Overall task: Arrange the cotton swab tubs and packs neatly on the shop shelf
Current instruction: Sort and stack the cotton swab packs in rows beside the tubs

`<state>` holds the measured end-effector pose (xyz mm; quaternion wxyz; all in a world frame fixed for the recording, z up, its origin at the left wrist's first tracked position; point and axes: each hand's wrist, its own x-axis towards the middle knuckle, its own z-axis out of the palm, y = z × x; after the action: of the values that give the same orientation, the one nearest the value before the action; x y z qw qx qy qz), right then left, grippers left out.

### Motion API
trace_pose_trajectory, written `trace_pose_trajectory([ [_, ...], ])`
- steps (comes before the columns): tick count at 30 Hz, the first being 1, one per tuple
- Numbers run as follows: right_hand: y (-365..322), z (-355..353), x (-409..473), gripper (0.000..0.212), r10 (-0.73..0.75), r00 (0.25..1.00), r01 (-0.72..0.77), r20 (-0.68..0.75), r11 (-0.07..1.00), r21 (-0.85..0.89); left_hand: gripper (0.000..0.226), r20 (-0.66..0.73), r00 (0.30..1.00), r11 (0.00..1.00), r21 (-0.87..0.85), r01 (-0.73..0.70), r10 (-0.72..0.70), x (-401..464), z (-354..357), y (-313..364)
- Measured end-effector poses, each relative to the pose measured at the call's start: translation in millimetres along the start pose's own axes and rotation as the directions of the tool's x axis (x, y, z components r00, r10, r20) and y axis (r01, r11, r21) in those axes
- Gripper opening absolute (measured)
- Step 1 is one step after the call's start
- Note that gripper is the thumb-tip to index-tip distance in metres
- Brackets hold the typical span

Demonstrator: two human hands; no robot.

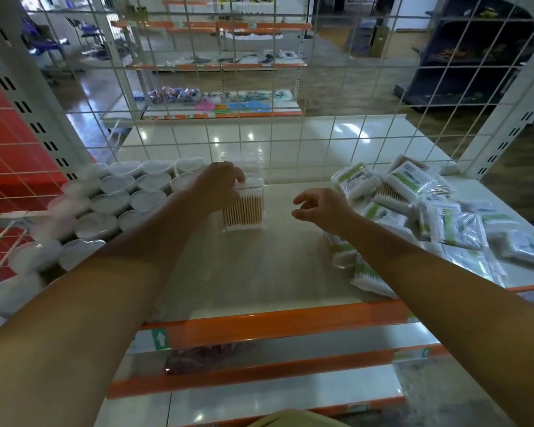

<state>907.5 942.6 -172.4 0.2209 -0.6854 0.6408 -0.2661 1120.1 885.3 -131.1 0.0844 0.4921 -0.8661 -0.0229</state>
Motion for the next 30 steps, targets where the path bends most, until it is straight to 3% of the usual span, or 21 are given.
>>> trace_pose_trajectory([
  [8,1,-10,10,0.028,-0.098,0.992,0.082,-0.085,0.981,-0.177,0.042,-0.08,0.991,0.991,0.096,-0.097,0.105,16,-11,26],
  [16,18,-44,21,0.027,-0.099,0.977,0.04,-0.191,0.955,-0.295,0.038,-0.155,0.972,0.98,0.116,-0.161,0.178,45,-3,82],
  [30,106,-131,18,0.029,0.065,0.934,-0.156,-0.352,0.959,-0.237,0.038,-0.143,0.969,0.98,0.05,-0.194,0.2,107,10,179],
])
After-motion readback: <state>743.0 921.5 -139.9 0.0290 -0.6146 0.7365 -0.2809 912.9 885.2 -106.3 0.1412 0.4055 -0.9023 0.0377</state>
